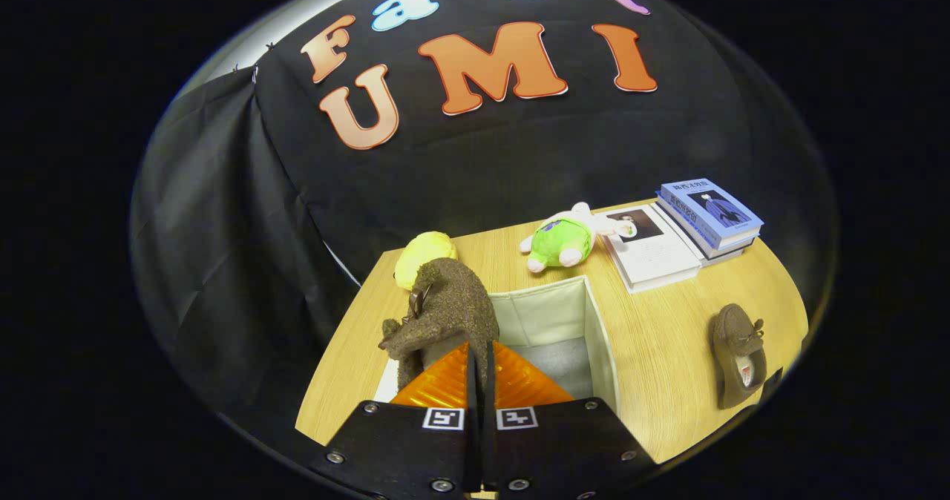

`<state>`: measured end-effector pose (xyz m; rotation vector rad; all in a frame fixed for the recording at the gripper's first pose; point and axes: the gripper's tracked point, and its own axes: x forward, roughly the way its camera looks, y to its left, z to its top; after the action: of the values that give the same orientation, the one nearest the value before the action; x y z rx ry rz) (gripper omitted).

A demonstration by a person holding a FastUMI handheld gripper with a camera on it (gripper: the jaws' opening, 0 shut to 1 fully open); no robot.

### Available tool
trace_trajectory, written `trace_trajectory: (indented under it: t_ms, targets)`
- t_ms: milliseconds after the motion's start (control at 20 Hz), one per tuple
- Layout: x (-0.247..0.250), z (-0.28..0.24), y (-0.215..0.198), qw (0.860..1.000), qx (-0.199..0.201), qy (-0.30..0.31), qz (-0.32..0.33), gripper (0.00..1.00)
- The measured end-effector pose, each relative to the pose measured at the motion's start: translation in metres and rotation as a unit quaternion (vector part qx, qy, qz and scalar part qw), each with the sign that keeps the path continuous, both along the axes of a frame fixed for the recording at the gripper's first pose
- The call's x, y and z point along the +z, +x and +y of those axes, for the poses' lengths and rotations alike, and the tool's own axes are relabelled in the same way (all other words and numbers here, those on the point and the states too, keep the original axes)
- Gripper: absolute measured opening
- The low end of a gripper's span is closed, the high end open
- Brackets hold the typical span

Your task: Open the storage box then place both shoes into the box .Put the left shoe in first, then the right shoe, with the right side of both shoes facing outward in a uniform manner.

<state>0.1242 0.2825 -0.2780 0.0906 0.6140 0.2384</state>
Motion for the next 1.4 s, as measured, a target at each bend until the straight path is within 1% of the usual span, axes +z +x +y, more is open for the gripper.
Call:
trace_trajectory:
  t_ms: [100,200,250,300,350,500,550,600,850,1400]
  targets:
    - [-0.012,0.001,-0.003,1.000,-0.005,-0.008,0.010,0.03]
    - [-0.019,0.009,-0.009,1.000,0.007,-0.011,0.021,0.04]
    - [-0.018,0.011,-0.008,1.000,0.009,-0.010,0.018,0.08]
    - [-0.009,0.009,-0.009,1.000,0.010,-0.008,0.008,0.20]
    - [-0.002,0.007,-0.007,1.000,0.008,-0.011,-0.003,0.29]
    - [0.014,-0.005,-0.004,0.999,0.006,-0.028,-0.034,0.90]
    - [0.017,-0.009,-0.004,0.999,0.007,-0.031,-0.037,0.97]
    - [0.018,-0.015,-0.005,0.999,0.008,-0.034,-0.039,0.99]
    - [0.023,-0.059,0.001,0.997,-0.003,-0.059,-0.052,0.99]
    - [0.036,-0.196,0.009,0.992,-0.074,-0.078,-0.062,0.99]
